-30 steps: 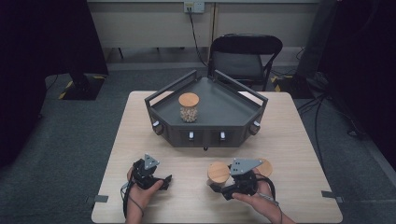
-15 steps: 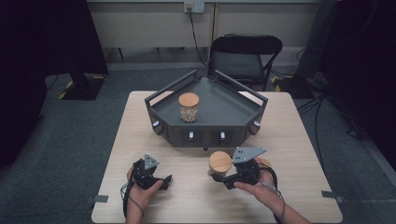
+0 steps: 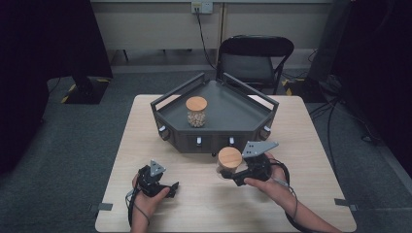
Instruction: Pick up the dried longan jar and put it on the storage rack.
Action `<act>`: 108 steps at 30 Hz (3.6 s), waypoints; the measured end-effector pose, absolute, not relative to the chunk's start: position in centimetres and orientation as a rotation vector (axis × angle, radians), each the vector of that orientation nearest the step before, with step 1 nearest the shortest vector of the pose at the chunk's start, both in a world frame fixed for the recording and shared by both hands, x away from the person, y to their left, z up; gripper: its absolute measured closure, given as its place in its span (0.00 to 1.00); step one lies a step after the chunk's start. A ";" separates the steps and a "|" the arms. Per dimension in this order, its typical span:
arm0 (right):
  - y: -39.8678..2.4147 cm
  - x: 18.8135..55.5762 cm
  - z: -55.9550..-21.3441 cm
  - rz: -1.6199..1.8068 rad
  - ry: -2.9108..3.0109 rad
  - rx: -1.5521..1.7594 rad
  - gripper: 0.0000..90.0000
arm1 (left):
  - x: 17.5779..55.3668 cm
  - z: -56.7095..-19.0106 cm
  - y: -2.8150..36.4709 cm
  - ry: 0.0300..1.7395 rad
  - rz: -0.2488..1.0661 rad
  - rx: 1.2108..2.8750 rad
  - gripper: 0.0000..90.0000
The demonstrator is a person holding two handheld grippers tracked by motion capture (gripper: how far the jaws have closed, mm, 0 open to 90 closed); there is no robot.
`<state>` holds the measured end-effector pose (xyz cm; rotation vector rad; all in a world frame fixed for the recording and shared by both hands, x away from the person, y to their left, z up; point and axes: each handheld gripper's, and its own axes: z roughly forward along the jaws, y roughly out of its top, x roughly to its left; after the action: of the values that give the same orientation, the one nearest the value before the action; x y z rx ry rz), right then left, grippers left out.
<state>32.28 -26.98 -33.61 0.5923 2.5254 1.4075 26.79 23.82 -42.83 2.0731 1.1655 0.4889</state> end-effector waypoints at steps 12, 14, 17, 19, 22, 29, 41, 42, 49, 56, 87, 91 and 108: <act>-26.5 33.4 -31.8 1.386 2.510 0.599 0.28 | 26.8 -42.8 23.8 1.164 0.490 2.075 0.00; -26.5 33.6 -31.6 1.391 2.505 0.608 0.28 | 26.8 -42.8 23.8 1.166 0.489 2.073 0.00; -26.5 33.8 -31.4 1.400 2.497 0.620 0.28 | 26.8 -42.8 23.8 1.164 0.490 2.074 0.00; -26.5 34.0 -31.1 1.397 2.491 0.626 0.28 | 26.8 -42.8 23.8 1.166 0.489 2.073 0.00; -26.5 34.3 -30.8 1.397 2.485 0.637 0.28 | 26.8 -42.8 23.8 1.166 0.489 2.073 0.00; -26.2 34.9 -29.9 1.376 2.474 0.642 0.28 | 26.8 -42.8 23.8 1.166 0.489 2.073 0.00; -25.7 35.8 -28.4 1.351 2.453 0.649 0.28 | 26.8 -42.8 23.8 1.166 0.489 2.073 0.00; -25.7 35.8 -28.4 1.351 2.453 0.649 0.28 | 26.8 -42.8 23.8 1.166 0.489 2.073 0.00; -25.3 36.4 -27.7 1.350 2.441 0.662 0.28 | 26.8 -42.8 23.8 1.166 0.489 2.073 0.00; -24.9 37.0 -27.0 1.338 2.433 0.666 0.28 | 26.8 -42.8 23.8 1.166 0.489 2.073 0.00; -23.2 40.4 -25.8 1.254 2.365 0.778 0.28 | 26.8 -42.8 23.8 1.166 0.488 2.074 0.00; -23.0 40.9 -26.0 1.247 2.360 0.795 0.28 | 26.8 -42.8 23.8 1.166 0.489 2.073 0.00; -22.2 42.4 -26.7 1.216 2.328 0.848 0.28 | 26.8 -42.8 23.8 1.166 0.489 2.072 0.00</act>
<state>42.42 -22.20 -26.67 0.8477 2.3278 1.2162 26.80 23.82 -42.84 2.0717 1.1662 0.4889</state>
